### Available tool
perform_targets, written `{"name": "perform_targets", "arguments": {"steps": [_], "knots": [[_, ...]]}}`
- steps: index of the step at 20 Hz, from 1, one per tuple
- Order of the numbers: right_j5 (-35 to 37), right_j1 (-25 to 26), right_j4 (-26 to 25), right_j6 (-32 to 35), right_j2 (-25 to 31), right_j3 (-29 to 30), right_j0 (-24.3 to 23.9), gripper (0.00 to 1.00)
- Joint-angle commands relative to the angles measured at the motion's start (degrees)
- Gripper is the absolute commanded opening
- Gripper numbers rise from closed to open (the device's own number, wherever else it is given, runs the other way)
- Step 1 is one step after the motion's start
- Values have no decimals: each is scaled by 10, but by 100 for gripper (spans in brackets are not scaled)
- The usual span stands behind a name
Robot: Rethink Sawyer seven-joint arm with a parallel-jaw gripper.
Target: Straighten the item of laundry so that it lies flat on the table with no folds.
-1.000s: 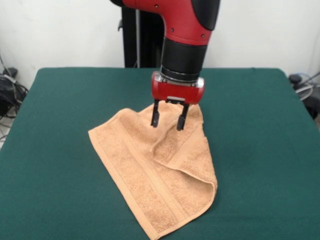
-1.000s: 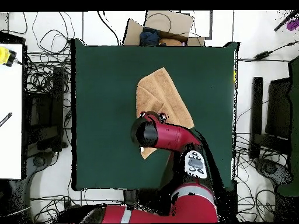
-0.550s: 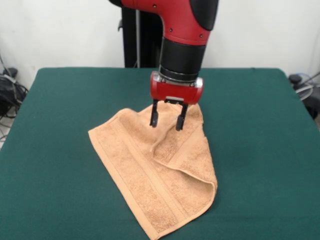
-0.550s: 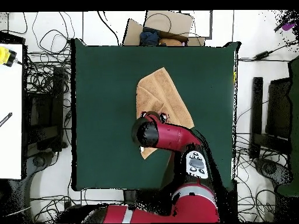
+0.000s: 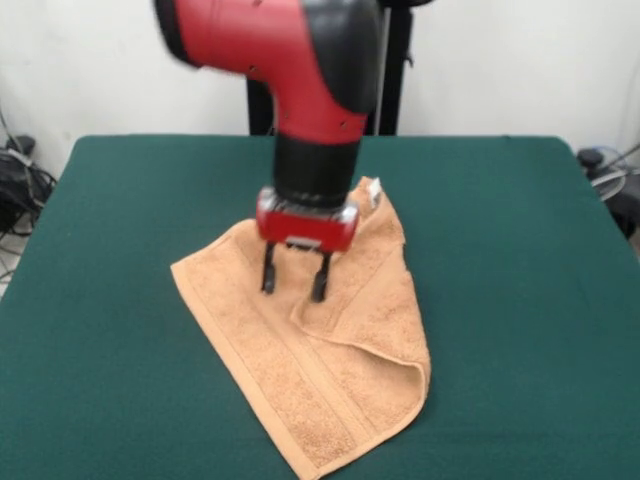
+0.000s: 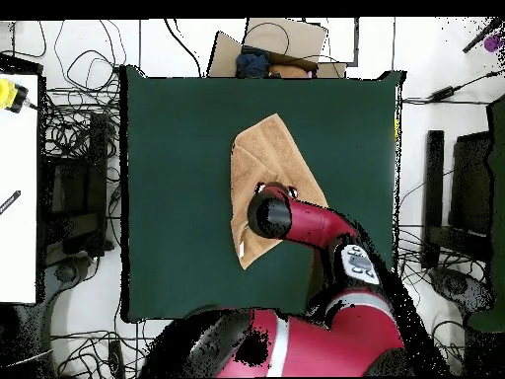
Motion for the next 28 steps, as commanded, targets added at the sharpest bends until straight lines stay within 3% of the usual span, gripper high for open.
{"name": "perform_targets", "arguments": {"steps": [1, 17, 21, 24, 28], "knots": [[-50, 100, -43, 38, 91, -65, -43, 100], [-40, 77, -51, 63, 90, -44, -42, 100], [-4, 20, -17, 100, 35, -17, 29, 100], [30, 12, -7, 94, 41, -24, 34, 100], [12, 25, -11, 92, 48, -27, 25, 100]]}}
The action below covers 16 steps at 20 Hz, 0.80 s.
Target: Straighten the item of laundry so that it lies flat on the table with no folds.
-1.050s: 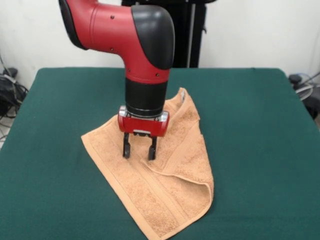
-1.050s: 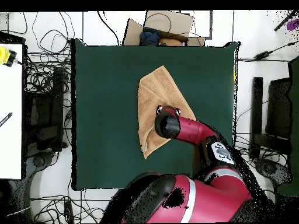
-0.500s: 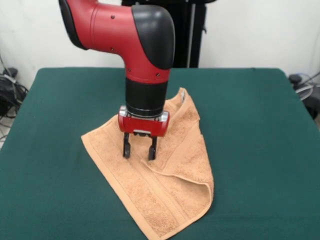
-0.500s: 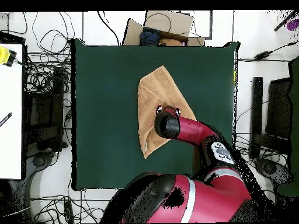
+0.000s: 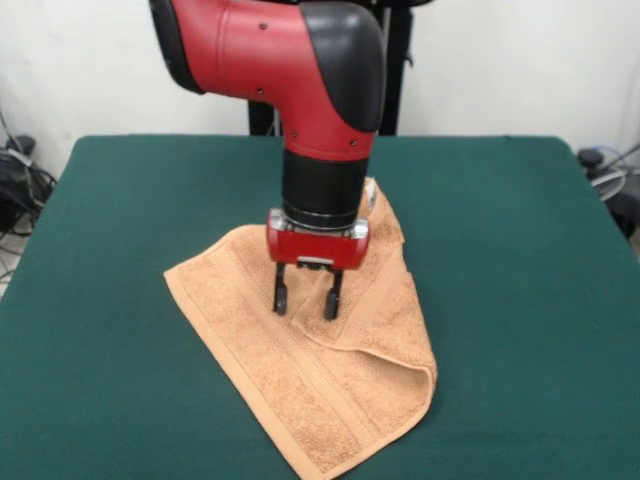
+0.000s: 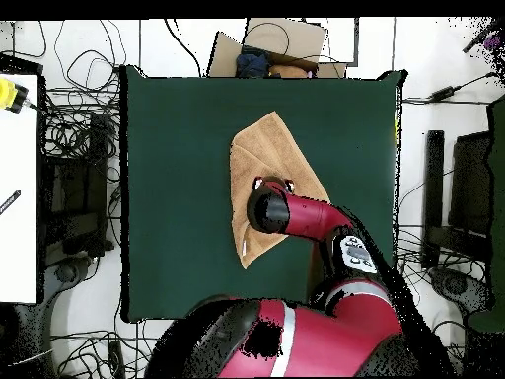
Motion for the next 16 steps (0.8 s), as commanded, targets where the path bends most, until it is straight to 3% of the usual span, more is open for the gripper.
{"name": "perform_targets", "arguments": {"steps": [1, 16], "knots": [[19, 18, 13, 91, 34, -7, 15, 100], [10, 23, 3, 82, 34, -10, 10, 100]]}}
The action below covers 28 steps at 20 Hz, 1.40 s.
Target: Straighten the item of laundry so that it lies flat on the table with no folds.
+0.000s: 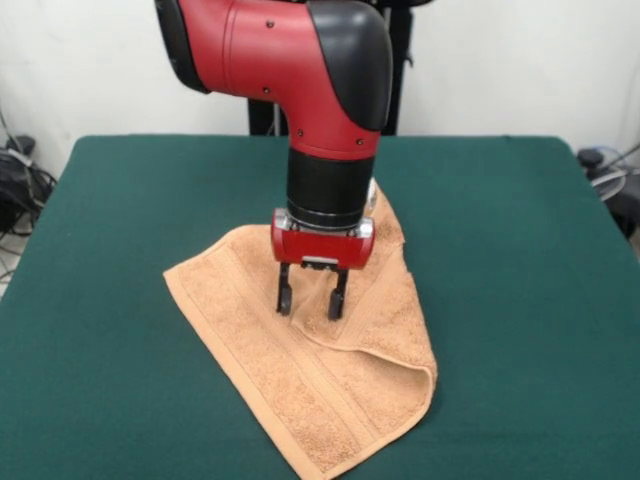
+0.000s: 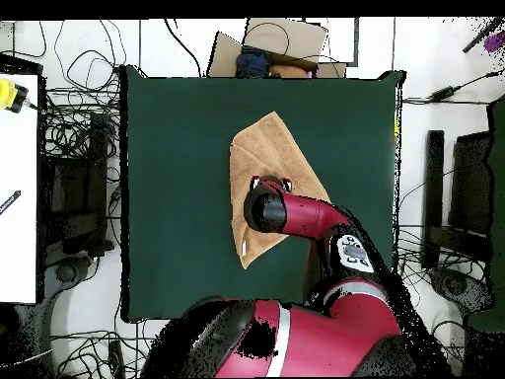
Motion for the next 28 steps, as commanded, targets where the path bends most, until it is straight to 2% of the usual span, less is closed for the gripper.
{"name": "perform_targets", "arguments": {"steps": [1, 17, 18, 23, 25, 28], "knots": [[11, 24, 3, 81, 35, -10, 7, 0], [26, 18, 13, 87, 34, -8, 9, 0], [34, 9, 16, 90, 35, 0, 10, 0], [167, -116, 73, 149, -36, 48, 107, 0], [203, -143, 87, 156, -41, 57, 120, 0], [218, -170, 104, 158, -35, 82, 116, 0]]}}
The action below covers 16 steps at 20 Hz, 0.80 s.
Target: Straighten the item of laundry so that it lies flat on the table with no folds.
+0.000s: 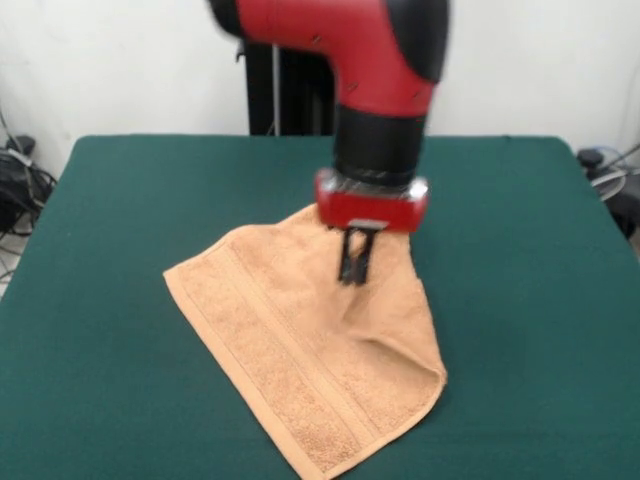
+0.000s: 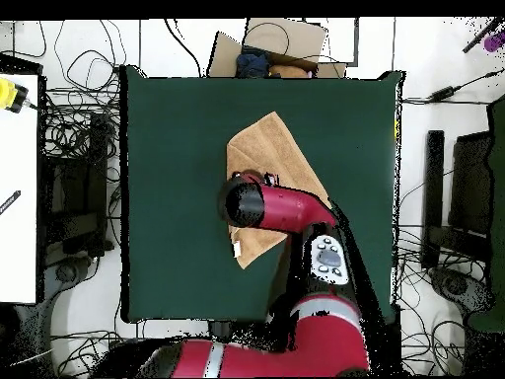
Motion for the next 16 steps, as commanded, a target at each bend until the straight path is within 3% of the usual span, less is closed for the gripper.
{"name": "perform_targets", "arguments": {"steps": [1, 7, 16], "knots": [[126, -101, 61, 156, -5, 75, 42, 0], [84, -97, 69, 150, -1, 102, 42, 0], [51, -78, 94, 179, -21, 108, 88, 0]]}}
